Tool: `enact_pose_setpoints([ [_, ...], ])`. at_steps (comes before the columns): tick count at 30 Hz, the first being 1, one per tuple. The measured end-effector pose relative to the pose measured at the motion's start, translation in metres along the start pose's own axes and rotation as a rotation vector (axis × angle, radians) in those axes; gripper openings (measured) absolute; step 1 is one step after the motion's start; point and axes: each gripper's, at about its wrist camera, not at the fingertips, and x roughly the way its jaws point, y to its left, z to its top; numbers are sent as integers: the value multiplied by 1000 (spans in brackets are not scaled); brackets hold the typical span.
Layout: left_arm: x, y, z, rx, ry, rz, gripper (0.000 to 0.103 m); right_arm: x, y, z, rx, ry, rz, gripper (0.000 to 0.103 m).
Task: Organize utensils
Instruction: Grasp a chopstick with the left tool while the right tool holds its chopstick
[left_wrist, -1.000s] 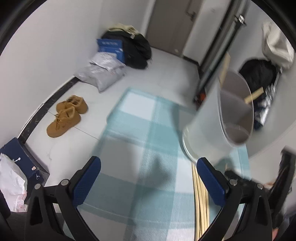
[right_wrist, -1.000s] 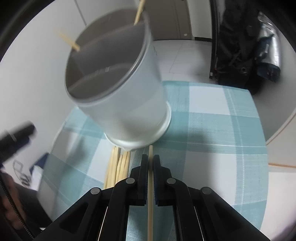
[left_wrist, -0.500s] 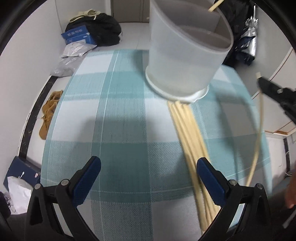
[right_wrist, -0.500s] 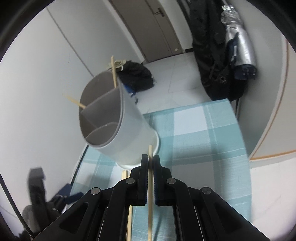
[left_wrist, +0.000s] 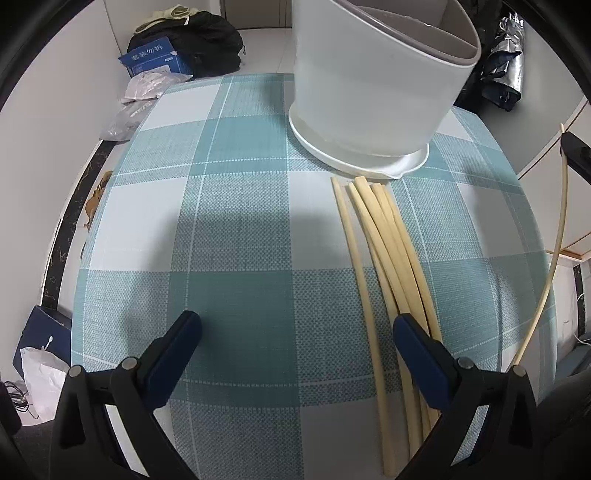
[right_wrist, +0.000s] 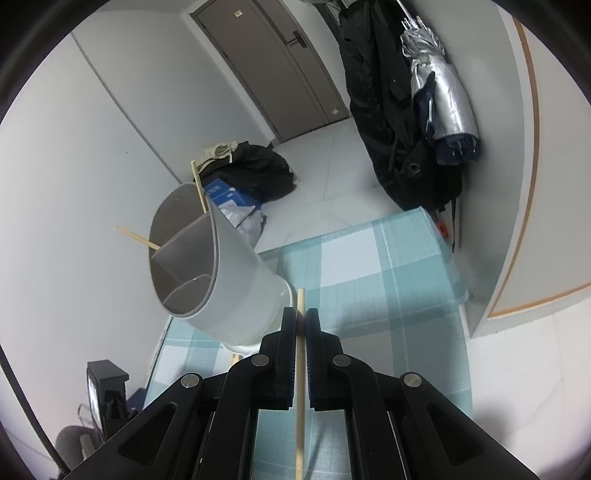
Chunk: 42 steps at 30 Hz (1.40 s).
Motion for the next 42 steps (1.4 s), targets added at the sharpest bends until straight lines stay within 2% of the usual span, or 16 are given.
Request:
enact_pose_setpoints([
  [5, 6, 10, 6, -15, 12, 52, 102, 0, 4, -1, -14, -5, -3, 4],
  [11, 14, 21, 23, -75, 8, 67, 101, 0, 3, 1, -14, -9, 2, 4],
  [13, 17, 20, 33, -76, -3, 82, 98, 0, 2, 1, -11, -8, 6, 4],
  [14, 19, 17, 38, -66, -6, 93, 91, 1, 2, 1, -10, -7, 6, 4],
  [16, 21, 13, 40, -58, -12, 92, 85, 1, 2, 1, -12, -6, 5, 4],
  [18, 24, 11, 47, -60, -21, 85, 72, 2, 2, 2, -13, -5, 7, 4],
  [23, 32, 13, 62, -61, -39, 75, 57, 5, 2, 4, -12, -1, 15, 4],
  [25, 33, 18, 67, -80, -52, 75, 49, 6, 3, 4, -13, -2, 16, 4],
  [28, 27, 21, 62, -107, -83, 85, 29, 7, 4, 4, -16, -2, 21, 4],
  [29, 26, 22, 62, -119, -89, 84, 15, 7, 4, 4, -18, -3, 21, 4],
  [31, 26, 21, 64, -131, -86, 57, 3, 6, 5, 4, -22, -4, 22, 4],
  [36, 21, 23, 64, -170, -82, 18, 1, 6, 9, 3, -39, -7, 22, 4],
  [40, 2, 23, 66, -200, -145, -17, 1, -1, 20, 2, -77, -34, 41, 4],
  [42, -14, 19, 63, -182, -206, -33, 1, -7, 29, 1, -119, -59, 51, 4],
])
